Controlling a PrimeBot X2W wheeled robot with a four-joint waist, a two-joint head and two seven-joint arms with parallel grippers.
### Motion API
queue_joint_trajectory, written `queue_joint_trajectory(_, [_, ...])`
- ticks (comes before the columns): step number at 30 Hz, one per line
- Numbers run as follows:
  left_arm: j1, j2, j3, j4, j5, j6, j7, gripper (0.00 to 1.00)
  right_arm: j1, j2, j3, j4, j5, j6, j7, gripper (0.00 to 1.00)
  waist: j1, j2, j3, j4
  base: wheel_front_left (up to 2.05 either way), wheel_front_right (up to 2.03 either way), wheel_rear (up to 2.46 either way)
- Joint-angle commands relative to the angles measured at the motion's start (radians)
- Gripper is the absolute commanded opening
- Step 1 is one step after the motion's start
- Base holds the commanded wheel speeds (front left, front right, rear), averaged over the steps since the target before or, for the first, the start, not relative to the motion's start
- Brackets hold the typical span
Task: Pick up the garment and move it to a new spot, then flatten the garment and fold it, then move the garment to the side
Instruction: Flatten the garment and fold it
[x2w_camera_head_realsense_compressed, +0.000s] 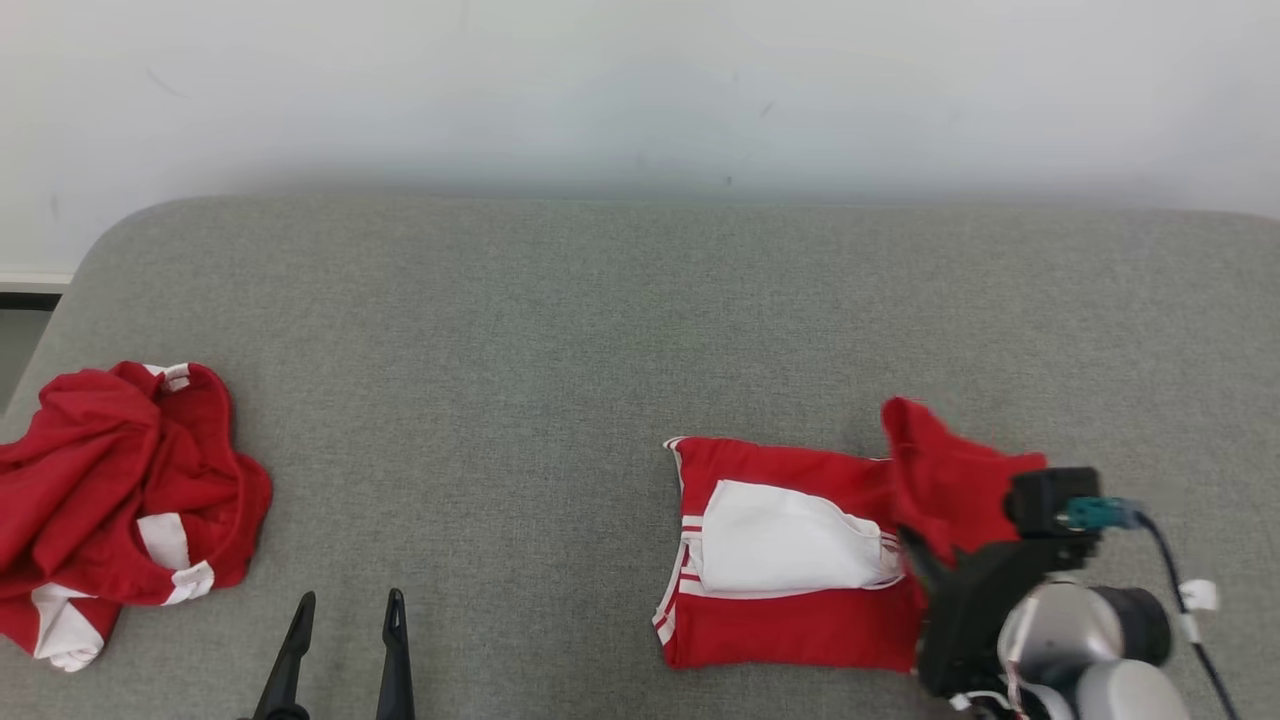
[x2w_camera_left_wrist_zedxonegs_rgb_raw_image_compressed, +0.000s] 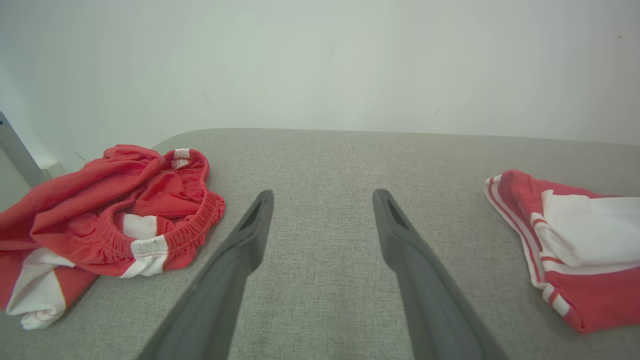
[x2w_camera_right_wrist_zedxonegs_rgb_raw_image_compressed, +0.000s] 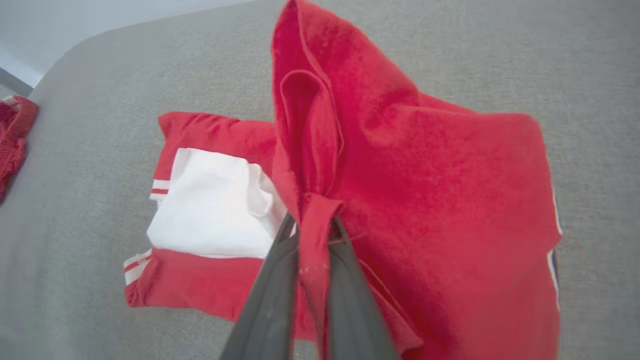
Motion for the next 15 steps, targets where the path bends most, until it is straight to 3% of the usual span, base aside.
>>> queue_joint_trajectory(1, [0.010,-0.001,-0.001,-0.002,-0.001,-0.003,-0.003,1.00,-0.018,0.002,0.032,0.015,0.015,-0.002,-0.013,0.00,0.0000,0.0000,0.001,0.004,0.00,0.00,0.00])
queue_joint_trajectory(15, [-0.020,-0.001,-0.010,0.004,-0.010,-0.001,-0.003,1.00,-0.150,0.003,0.230,0.200,0.126,-0.002,-0.088,0.00,0.0000,0.0000,0.030,0.033,0.00,0.00,0.00])
